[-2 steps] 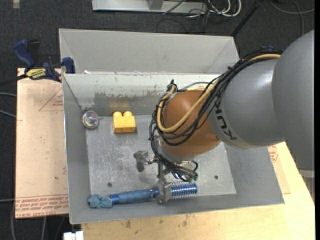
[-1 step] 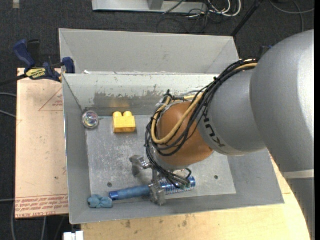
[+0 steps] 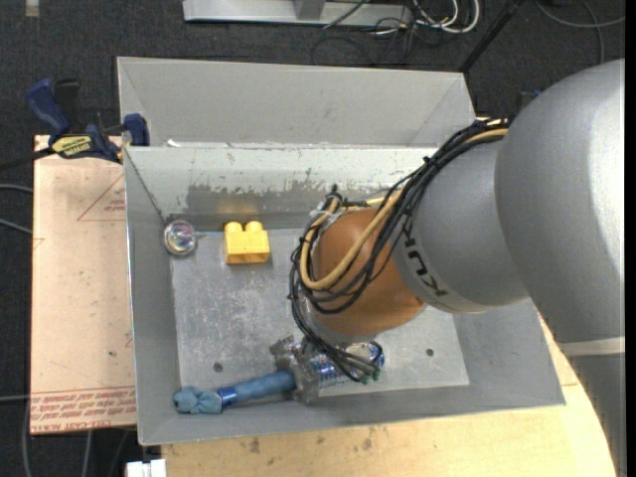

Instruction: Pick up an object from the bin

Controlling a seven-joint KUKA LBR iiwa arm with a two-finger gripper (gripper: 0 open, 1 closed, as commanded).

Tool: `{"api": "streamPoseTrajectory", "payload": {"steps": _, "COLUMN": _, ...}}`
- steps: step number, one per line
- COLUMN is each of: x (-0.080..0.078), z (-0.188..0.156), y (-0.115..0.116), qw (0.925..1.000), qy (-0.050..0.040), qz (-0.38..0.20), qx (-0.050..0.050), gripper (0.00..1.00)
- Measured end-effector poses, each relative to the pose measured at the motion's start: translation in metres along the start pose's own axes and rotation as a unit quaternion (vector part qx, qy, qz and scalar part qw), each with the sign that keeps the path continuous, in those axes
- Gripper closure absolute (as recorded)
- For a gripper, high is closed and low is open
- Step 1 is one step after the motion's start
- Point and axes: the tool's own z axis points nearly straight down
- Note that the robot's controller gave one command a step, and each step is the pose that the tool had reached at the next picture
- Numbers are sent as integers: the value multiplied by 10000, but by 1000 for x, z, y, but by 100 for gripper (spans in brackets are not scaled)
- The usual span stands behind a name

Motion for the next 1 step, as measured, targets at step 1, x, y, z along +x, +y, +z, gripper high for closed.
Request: {"api": "streamPoseTrajectory", "payload": {"steps": 1, "x": -6, "z": -145, "y": -3, "qw": 10000, "qy": -32, "qz": -90, "qx": 9, "gripper": 100}}
